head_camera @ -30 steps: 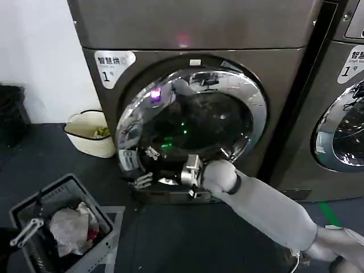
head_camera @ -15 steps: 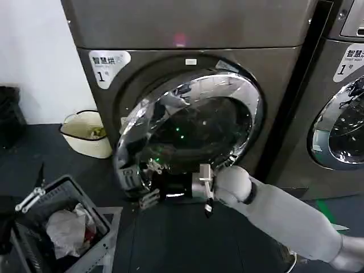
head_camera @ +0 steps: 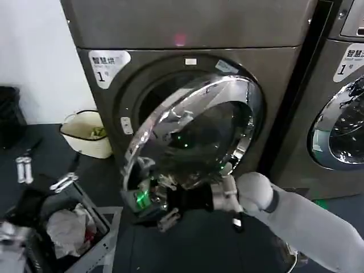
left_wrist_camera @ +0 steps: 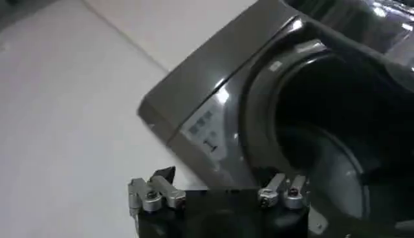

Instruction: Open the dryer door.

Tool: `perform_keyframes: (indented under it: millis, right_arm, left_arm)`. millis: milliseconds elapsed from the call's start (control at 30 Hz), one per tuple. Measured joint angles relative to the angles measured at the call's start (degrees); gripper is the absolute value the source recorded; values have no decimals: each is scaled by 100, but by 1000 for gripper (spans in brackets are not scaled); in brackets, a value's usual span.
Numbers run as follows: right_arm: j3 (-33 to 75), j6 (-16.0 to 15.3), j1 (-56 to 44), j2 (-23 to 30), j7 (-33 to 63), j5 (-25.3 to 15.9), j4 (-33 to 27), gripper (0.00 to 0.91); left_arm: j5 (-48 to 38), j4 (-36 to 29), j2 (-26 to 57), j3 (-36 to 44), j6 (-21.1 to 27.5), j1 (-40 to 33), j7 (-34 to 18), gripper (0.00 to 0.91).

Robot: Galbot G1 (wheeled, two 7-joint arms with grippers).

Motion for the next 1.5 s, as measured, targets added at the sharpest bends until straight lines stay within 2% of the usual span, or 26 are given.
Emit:
perform_keyframes:
  millis: [167,467,733,933,1167,1267,1500]
  right_arm:
    - [441,28,-379,-198,-298,29,299,907]
    - [1664,168,-1441,-457,-189,41,567,907]
    - [3372,320,-2984,-608,129,-182,709,907]
    - [4960,462,-4357,-468,209,-364,803,907]
    - [7085,861,-6253,71,165,-501,892,907]
    - [7923,1117,-7033,509,218,-566,940,907]
    - [9424,1715,-8381,1795,1020,-1110,941,907]
  left_arm:
    - [-12,188,447,424,-166,-244,116,907]
    - [-11,509,1155,1243,-340,-726,295,907]
    - [76,772,1317,2227,-479,-1416,458,907]
    - [126,1029,1227,3083,-576,-1963,558,907]
    - [131,1389,1031,3930,-712,-2577,618,907]
    - [120,1510,923,4265,-801,-2827,634,907]
    - [90,1815,672,4978,-982,-3383,638,907]
